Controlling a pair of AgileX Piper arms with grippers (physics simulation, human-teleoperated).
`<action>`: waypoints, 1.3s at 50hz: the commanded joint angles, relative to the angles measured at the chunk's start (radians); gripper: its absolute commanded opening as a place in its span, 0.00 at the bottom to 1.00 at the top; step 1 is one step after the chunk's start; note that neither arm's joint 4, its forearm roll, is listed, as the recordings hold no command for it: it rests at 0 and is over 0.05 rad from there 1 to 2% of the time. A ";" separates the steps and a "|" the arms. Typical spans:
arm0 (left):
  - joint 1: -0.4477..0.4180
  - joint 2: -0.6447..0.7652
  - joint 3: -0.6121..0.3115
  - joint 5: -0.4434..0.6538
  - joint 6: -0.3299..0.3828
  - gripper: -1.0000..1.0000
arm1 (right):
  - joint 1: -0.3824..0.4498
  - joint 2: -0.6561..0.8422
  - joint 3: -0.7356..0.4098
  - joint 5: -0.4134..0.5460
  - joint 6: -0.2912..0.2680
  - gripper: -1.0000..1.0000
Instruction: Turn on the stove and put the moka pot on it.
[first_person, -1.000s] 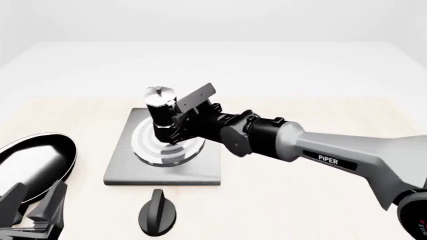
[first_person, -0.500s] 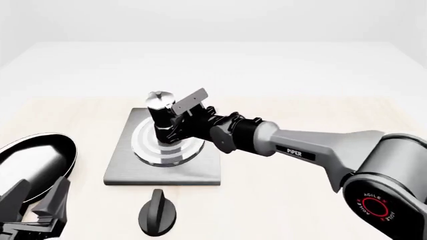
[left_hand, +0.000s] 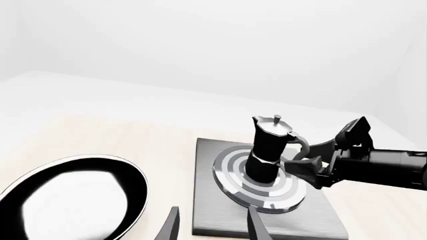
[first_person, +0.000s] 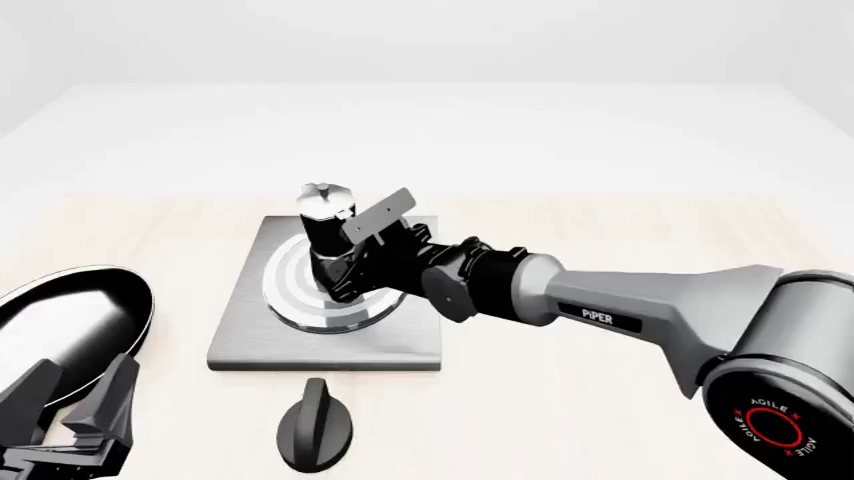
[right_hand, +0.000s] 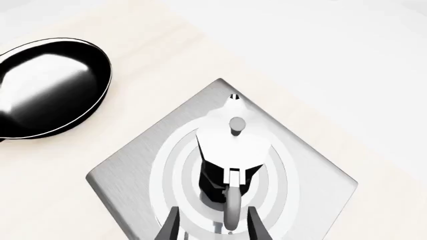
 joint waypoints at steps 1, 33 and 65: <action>-0.001 -0.032 -0.001 0.024 0.001 1.00 | 0.025 -0.117 0.070 0.033 -0.011 1.00; -0.009 -0.161 -0.026 0.125 0.034 1.00 | 0.076 -0.714 0.440 0.179 0.025 1.00; -0.028 -0.159 -0.022 0.133 0.036 1.00 | -0.123 -1.354 0.799 0.209 0.148 1.00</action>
